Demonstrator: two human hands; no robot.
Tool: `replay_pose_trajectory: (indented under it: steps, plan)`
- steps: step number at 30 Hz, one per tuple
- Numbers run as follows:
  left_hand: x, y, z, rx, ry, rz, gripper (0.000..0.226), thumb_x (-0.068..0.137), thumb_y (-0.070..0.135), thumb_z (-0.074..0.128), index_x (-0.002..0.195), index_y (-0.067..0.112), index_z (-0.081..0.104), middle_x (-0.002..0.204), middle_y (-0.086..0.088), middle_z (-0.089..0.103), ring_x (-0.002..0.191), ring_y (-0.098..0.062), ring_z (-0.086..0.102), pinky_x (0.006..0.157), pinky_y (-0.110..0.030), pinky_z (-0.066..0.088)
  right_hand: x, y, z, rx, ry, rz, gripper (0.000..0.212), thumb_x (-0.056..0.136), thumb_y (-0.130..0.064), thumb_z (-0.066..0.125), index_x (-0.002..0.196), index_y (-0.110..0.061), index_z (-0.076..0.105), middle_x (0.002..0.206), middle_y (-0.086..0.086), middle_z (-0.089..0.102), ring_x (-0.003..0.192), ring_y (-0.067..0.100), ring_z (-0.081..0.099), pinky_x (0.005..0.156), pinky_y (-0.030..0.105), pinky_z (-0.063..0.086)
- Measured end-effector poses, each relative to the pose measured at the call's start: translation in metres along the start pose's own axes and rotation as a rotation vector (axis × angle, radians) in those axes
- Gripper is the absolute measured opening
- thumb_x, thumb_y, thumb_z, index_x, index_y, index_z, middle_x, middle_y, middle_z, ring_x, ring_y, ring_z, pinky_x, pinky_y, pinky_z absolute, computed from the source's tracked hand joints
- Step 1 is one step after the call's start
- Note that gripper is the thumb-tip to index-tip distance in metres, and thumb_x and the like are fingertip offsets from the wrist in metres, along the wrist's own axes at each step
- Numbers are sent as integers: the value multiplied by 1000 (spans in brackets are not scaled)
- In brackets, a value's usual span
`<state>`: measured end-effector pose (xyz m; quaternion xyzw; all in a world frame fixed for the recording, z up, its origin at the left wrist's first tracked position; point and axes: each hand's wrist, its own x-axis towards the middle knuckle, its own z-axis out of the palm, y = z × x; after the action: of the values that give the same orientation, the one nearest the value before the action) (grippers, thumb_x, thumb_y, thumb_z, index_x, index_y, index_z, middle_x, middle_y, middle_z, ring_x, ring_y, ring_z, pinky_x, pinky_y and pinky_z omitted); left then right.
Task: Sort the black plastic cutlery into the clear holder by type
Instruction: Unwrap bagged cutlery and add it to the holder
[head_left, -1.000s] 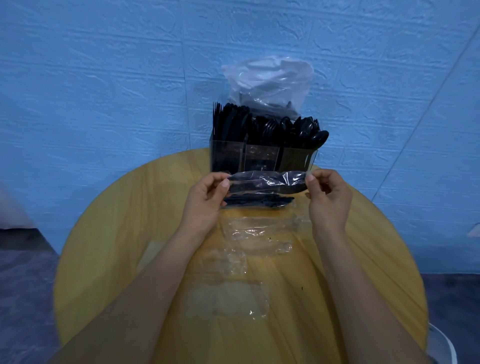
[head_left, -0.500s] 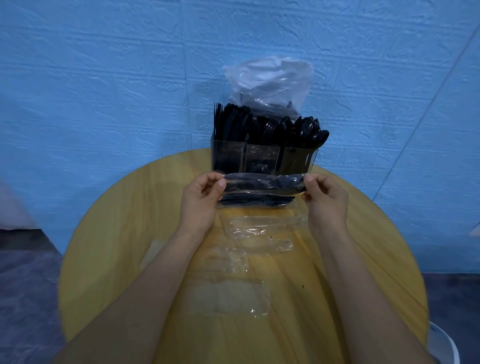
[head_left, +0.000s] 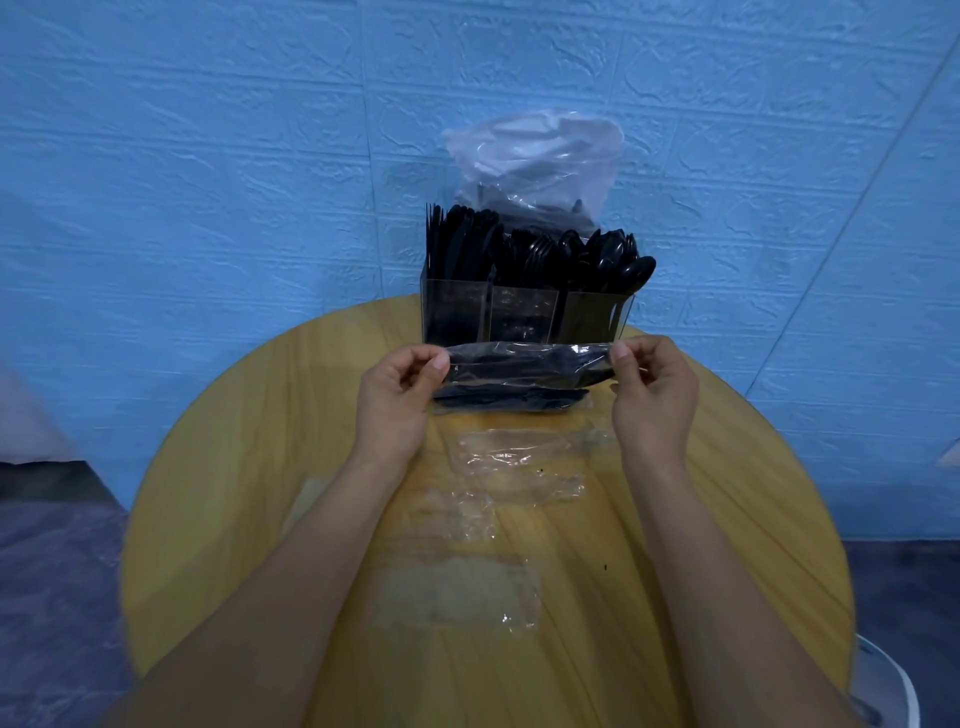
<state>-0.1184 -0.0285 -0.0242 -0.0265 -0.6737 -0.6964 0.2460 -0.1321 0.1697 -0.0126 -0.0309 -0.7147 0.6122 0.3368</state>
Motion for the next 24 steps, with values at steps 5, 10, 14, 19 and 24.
replay_pose_trajectory:
  steps: [5,10,14,19,24]
  plan:
    - [1,0,0,-22,-20,-31,5,88,5,61,89,6,66,60,14,61,56,6,51,58,-9,42,-1,6,2,-78,13,18,19,94,-17,55,77,-22,50,74,-9,56,73,21,55,73,50,52]
    - [1,0,0,-12,-35,-61,8,88,6,61,85,12,66,64,4,59,55,2,50,54,-12,42,-2,3,2,-115,49,-31,13,95,-15,54,83,-12,51,70,-11,51,66,9,48,64,15,39]
    - [0,1,0,-1,-30,-77,9,90,7,60,86,12,66,66,1,57,55,1,50,55,-12,43,0,5,0,-16,-4,50,20,95,-24,53,76,-22,49,71,-2,53,66,18,49,65,36,43]
    - [2,1,-1,-1,3,-98,7,90,9,59,87,11,64,66,0,55,54,1,50,54,-11,42,-3,-7,-3,326,-89,191,21,97,-16,51,76,-16,50,66,-3,44,51,5,35,47,19,34]
    - [1,1,0,-2,-7,-104,11,91,9,59,83,15,63,65,2,54,53,3,49,54,-10,41,-3,-11,-4,508,-81,263,18,97,-14,51,79,-14,51,70,-1,46,48,3,32,43,16,32]
